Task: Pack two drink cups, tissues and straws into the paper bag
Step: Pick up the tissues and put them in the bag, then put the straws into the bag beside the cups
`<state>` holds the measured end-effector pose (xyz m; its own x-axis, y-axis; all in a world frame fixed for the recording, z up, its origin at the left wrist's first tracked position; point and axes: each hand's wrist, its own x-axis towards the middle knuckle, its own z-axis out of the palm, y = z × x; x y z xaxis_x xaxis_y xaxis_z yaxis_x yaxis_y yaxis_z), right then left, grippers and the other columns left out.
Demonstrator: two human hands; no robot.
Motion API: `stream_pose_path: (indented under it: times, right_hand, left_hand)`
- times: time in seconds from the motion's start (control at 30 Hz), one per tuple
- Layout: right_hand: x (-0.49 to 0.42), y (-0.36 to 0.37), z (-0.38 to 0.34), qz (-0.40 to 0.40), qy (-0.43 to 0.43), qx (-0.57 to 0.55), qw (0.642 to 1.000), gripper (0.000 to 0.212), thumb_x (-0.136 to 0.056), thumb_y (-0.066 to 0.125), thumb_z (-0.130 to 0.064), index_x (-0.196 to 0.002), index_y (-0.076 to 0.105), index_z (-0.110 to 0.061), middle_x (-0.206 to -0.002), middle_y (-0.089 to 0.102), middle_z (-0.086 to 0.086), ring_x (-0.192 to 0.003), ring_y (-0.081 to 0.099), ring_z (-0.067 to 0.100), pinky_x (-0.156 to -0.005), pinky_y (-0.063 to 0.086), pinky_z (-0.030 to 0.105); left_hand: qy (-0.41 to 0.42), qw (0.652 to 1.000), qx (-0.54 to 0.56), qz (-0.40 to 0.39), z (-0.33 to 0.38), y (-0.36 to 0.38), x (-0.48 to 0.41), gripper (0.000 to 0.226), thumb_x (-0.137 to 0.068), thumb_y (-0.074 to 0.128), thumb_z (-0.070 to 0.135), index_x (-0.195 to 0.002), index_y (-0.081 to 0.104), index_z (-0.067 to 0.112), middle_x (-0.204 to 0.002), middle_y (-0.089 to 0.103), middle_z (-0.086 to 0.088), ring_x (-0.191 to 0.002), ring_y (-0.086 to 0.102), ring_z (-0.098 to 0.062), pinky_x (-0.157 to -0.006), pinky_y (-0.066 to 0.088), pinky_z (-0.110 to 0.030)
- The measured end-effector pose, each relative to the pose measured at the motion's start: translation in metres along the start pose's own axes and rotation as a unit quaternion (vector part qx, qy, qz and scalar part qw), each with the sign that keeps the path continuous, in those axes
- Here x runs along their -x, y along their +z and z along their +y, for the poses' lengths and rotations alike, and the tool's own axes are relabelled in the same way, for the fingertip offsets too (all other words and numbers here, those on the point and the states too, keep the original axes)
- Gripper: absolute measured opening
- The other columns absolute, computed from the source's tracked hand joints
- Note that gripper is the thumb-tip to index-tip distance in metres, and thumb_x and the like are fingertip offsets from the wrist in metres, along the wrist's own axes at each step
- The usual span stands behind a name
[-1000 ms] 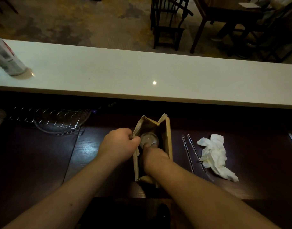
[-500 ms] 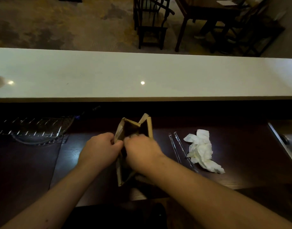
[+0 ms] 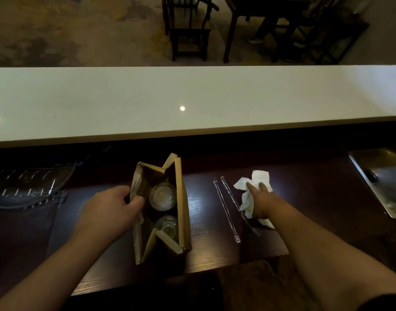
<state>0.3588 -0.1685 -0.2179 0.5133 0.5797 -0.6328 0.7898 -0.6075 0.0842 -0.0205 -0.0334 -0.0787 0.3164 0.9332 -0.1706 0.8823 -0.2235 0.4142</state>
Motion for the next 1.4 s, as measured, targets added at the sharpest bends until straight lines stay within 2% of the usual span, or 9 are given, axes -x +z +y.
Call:
stream_pose_path:
  times: [0.3, 0.4, 0.53, 0.63, 0.7, 0.9, 1.1, 1.2, 1.4]
  right_hand:
    - [0.003, -0.021, -0.033, 0.152, -0.037, -0.147, 0.977, 0.022, -0.079, 0.064, -0.04, -0.093, 0.06, -0.024, -0.093, 0.071, 0.003, -0.088, 0.068, 0.029, -0.069, 0.05, 0.033]
    - [0.082, -0.081, -0.087, 0.287, -0.1, -0.318, 0.898, 0.016, -0.08, 0.07, -0.023, -0.086, 0.056, -0.018, -0.079, 0.068, 0.0, -0.072, 0.063, 0.023, -0.057, 0.043, 0.032]
    - [0.184, -0.115, -0.169, 0.276, -0.323, -0.416, 0.804, 0.022, -0.08, 0.071, -0.016, -0.095, 0.057, -0.024, -0.088, 0.063, -0.005, -0.074, 0.06, 0.012, -0.061, 0.047, 0.03]
    - [0.192, -0.099, -0.218, 0.211, -0.359, -0.178, 0.892, 0.034, -0.086, 0.068, -0.021, -0.116, 0.053, -0.023, -0.113, 0.058, 0.004, -0.091, 0.063, 0.028, -0.065, 0.047, 0.038]
    - [0.174, -0.08, -0.241, 0.158, -0.307, -0.023, 0.938, 0.04, -0.09, 0.068, -0.018, -0.127, 0.051, -0.019, -0.12, 0.056, 0.009, -0.098, 0.064, 0.033, -0.063, 0.044, 0.038]
    - [0.134, -0.059, -0.262, 0.087, -0.204, 0.132, 0.966, 0.039, -0.093, 0.064, -0.006, -0.131, 0.059, -0.014, -0.124, 0.061, 0.012, -0.109, 0.061, 0.03, -0.082, 0.049, 0.039]
    - [0.169, -0.089, -0.228, 0.266, -0.358, -0.051, 0.893, 0.013, -0.093, 0.056, -0.028, -0.105, 0.06, -0.023, -0.098, 0.059, -0.001, -0.09, 0.056, 0.019, -0.069, 0.048, 0.034]
    - [0.136, -0.082, -0.168, 0.292, -0.197, -0.169, 0.921, 0.01, -0.09, 0.055, -0.035, -0.089, 0.057, -0.025, -0.084, 0.062, -0.002, -0.075, 0.058, 0.023, -0.06, 0.042, 0.034]
    - [0.034, 0.003, -0.093, 0.04, 0.062, -0.162, 0.984, 0.047, -0.087, 0.066, -0.05, -0.11, 0.067, -0.009, -0.109, 0.072, 0.012, -0.099, 0.069, 0.032, -0.071, 0.049, 0.031]
  left_hand:
    - [-0.033, 0.999, 0.019, -0.007, -0.004, -0.005, -0.003, 0.03, -0.084, 0.059, 0.045, -0.068, 0.063, 0.021, -0.062, 0.065, 0.003, -0.061, 0.058, -0.013, -0.055, 0.051, -0.036]
    - [-0.038, 0.999, 0.029, -0.001, -0.004, -0.003, -0.005, 0.034, -0.083, 0.06, 0.044, -0.062, 0.057, 0.018, -0.059, 0.06, 0.003, -0.059, 0.056, -0.017, -0.049, 0.038, -0.031]
    - [-0.025, 0.999, 0.017, -0.013, -0.001, -0.006, -0.006, 0.03, -0.087, 0.062, 0.045, -0.075, 0.065, 0.018, -0.072, 0.068, 0.0, -0.077, 0.067, -0.029, -0.051, 0.036, -0.029]
    - [-0.022, 0.999, 0.032, -0.029, -0.002, -0.011, -0.006, 0.025, -0.086, 0.065, 0.044, -0.097, 0.072, 0.023, -0.096, 0.077, -0.004, -0.093, 0.071, -0.031, -0.067, 0.049, -0.033]
    - [-0.022, 0.999, 0.04, -0.01, -0.005, -0.013, -0.008, 0.027, -0.086, 0.066, 0.041, -0.07, 0.064, 0.02, -0.072, 0.07, 0.001, -0.072, 0.065, -0.024, -0.057, 0.046, -0.033]
    - [-0.037, 0.999, 0.036, 0.01, -0.002, -0.01, -0.005, 0.036, -0.085, 0.063, 0.039, -0.059, 0.054, 0.016, -0.058, 0.057, 0.001, -0.056, 0.051, -0.012, -0.048, 0.031, -0.029]
    - [-0.04, 0.998, 0.045, 0.004, -0.006, -0.009, -0.009, 0.038, -0.089, 0.057, 0.041, -0.062, 0.06, 0.014, -0.059, 0.06, 0.0, -0.058, 0.054, -0.015, -0.05, 0.034, -0.031]
    - [-0.034, 0.999, 0.041, 0.007, -0.009, -0.008, -0.008, 0.038, -0.089, 0.057, 0.038, -0.06, 0.057, 0.013, -0.057, 0.059, -0.001, -0.055, 0.054, -0.017, -0.048, 0.035, -0.03]
    - [-0.016, 0.999, 0.037, 0.01, -0.002, -0.003, -0.004, 0.038, -0.09, 0.058, 0.036, -0.059, 0.057, 0.013, -0.056, 0.058, -0.003, -0.054, 0.054, -0.018, -0.047, 0.033, -0.029]
